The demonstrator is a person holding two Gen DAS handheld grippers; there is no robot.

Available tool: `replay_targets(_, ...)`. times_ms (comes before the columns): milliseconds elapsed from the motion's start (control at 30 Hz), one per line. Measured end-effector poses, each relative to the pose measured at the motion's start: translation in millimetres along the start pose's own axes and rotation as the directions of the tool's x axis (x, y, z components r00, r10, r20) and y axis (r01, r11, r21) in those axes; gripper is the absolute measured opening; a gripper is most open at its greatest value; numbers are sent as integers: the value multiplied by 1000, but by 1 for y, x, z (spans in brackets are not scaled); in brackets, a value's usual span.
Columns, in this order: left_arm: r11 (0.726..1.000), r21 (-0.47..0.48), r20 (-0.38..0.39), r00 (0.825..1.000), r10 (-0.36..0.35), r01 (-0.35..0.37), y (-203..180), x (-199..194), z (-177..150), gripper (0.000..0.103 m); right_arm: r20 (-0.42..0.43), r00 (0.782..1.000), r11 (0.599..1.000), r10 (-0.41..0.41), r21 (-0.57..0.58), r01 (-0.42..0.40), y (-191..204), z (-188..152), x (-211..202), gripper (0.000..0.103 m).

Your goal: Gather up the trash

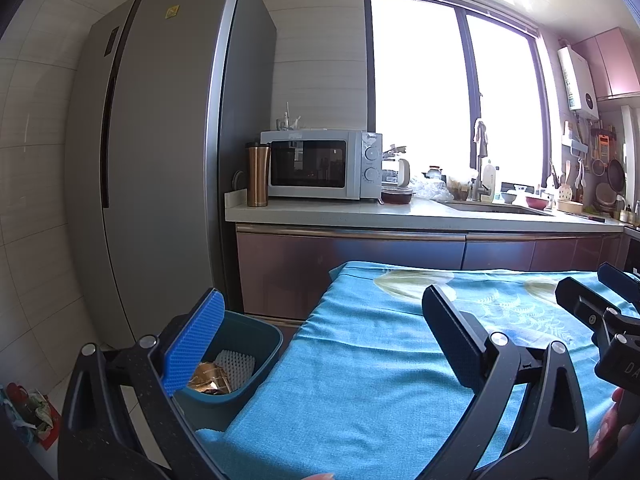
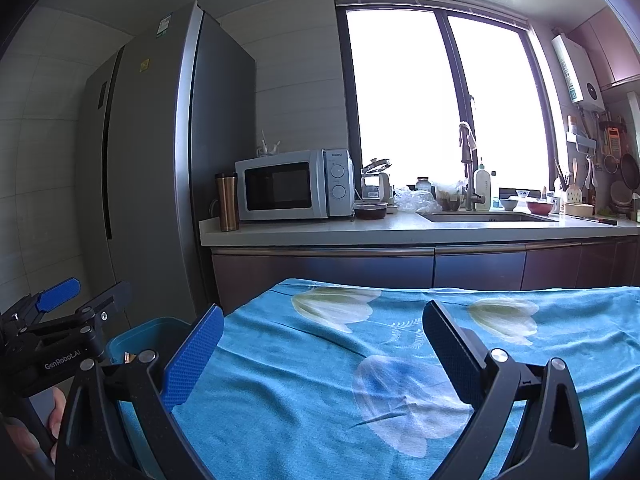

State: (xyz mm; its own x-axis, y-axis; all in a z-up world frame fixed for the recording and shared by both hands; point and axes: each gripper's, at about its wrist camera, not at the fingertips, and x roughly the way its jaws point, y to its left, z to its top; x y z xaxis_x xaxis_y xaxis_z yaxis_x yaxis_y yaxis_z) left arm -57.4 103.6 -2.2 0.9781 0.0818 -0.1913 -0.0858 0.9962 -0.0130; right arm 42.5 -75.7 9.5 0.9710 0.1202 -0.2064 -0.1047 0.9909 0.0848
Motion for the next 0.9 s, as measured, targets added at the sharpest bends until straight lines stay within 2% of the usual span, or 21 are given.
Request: replay_targets(900, 1000, 4, -2, 1000, -5, 5, -2, 4, 1, 97, -1, 1000, 1000, -5, 1, 5, -1, 0, 1, 96)
